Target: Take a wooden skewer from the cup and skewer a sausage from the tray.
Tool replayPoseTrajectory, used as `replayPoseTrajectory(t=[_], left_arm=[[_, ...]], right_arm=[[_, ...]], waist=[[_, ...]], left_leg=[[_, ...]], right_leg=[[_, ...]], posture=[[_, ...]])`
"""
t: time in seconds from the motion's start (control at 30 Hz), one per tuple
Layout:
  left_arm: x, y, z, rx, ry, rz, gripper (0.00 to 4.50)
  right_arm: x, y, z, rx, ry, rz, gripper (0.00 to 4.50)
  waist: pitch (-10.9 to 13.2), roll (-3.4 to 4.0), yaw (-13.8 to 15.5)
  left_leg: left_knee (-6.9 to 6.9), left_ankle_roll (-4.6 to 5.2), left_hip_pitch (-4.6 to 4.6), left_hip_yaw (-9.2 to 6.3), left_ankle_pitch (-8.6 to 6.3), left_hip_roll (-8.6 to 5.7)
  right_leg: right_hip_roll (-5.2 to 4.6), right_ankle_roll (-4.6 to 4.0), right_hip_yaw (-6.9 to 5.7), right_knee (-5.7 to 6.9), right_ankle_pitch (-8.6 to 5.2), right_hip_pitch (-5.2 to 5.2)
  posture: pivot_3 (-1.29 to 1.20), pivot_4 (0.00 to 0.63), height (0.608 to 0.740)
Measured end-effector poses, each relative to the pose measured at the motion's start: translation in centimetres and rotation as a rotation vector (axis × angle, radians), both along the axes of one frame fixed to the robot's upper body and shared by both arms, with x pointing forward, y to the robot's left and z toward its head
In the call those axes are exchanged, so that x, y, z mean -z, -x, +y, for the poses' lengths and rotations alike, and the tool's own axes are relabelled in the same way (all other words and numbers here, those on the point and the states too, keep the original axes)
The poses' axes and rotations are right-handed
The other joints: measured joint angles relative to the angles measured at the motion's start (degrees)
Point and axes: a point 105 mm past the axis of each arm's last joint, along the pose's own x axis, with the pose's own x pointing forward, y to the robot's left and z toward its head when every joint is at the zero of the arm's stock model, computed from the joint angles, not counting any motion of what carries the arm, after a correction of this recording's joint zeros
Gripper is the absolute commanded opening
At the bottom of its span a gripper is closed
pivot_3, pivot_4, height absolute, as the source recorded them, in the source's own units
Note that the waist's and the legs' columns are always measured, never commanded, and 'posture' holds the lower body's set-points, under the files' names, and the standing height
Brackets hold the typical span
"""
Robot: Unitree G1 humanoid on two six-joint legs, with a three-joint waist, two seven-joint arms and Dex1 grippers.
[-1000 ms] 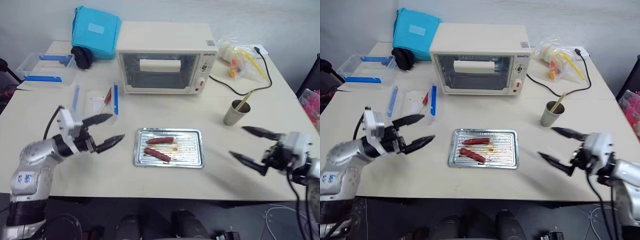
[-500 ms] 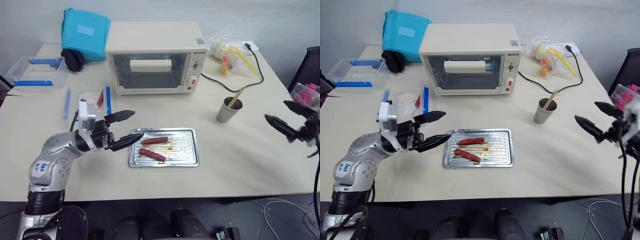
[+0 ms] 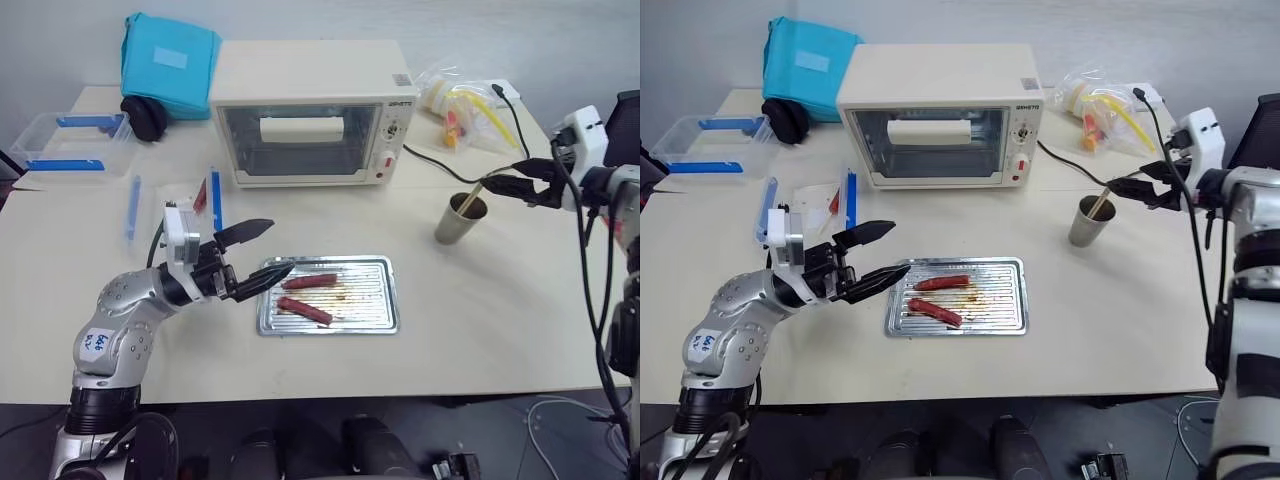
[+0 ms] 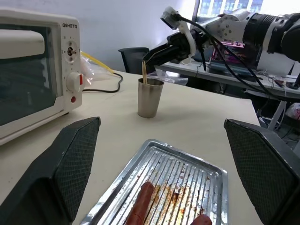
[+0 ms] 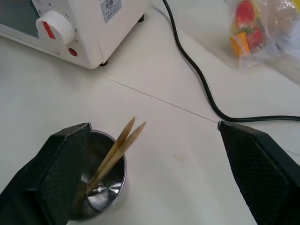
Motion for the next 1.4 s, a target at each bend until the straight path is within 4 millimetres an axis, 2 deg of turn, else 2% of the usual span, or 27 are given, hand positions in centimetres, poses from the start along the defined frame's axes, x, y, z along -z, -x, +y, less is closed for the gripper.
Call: replayPoseTrajectory(t=[0.07,0.23,0.4,0.47,0.97,1.1,1.33,1.4], left_arm=[[0.0,0.1,0.0,-0.006,-0.001,0.0,4.5],[0.0,0.3,0.0,-0.015,-0.002,-0.004,4.5],[0.0,0.3,0.0,-0.015,-0.004,-0.004,4.5],[0.0,0.3,0.0,-0.015,-0.004,-0.004,4.5],[0.0,0.3,0.0,-0.016,-0.006,-0.003,4.5],[0.0,0.3,0.0,-0.016,-0.005,-0.003,4.5],[0.0,0.3,0.0,-0.016,-0.006,-0.003,4.5],[0.0,0.3,0.0,-0.016,-0.006,-0.003,4.5]], right_arm=[[0.4,-0.1,0.4,-0.021,-0.014,0.018,3.91],[-0.4,0.0,1.1,-0.071,-0.017,0.012,2.19],[-0.2,0.0,1.7,-0.1,-0.014,0.01,0.52],[-0.2,0.0,1.6,-0.098,-0.024,0.009,0.01],[-0.2,0.7,1.5,-0.133,-0.089,0.053,0.01],[-0.2,0.8,1.5,-0.133,-0.102,0.061,0.97],[-0.8,1.0,2.1,-0.186,-0.072,0.031,3.35],[-0.8,1.0,2.1,-0.188,-0.067,0.03,3.35]], waist=[[0.0,0.0,-0.06],[0.01,0.01,-0.17],[0.01,0.02,-0.18],[0.01,0.01,-0.19],[0.01,0.01,-0.15],[0.01,0.01,-0.15],[0.01,0.02,-0.15],[0.01,0.02,-0.15]], left_leg=[[0.0,0.0,0.0,0.01,0.0,-0.01],[0.01,-0.01,0.02,0.0,0.0,0.02],[0.01,-0.01,0.03,0.01,0.0,0.02],[0.01,-0.01,0.03,0.01,0.0,0.02],[0.02,-0.01,0.04,0.01,0.0,0.01],[0.02,-0.01,0.04,0.02,0.0,0.01],[0.02,-0.01,0.04,0.01,0.0,0.01],[0.02,-0.01,0.04,0.01,0.0,0.01]], right_leg=[[0.0,0.0,0.0,0.01,0.0,0.0],[0.03,0.0,-0.02,0.05,0.0,-0.01],[0.04,0.0,-0.04,0.07,0.0,-0.01],[0.04,0.0,-0.03,0.07,0.0,-0.01],[0.03,0.0,-0.05,0.06,0.0,0.02],[0.03,0.0,-0.04,0.06,0.0,0.02],[0.04,0.0,-0.05,0.06,0.0,0.02],[0.04,0.0,-0.05,0.06,0.0,0.02]], posture=[[0.0,0.15,0.74],[0.0,0.15,0.74],[0.0,0.15,0.74],[0.0,0.15,0.74],[0.0,0.15,0.74],[0.0,0.15,0.74],[0.0,0.15,0.74],[0.0,0.15,0.74]])
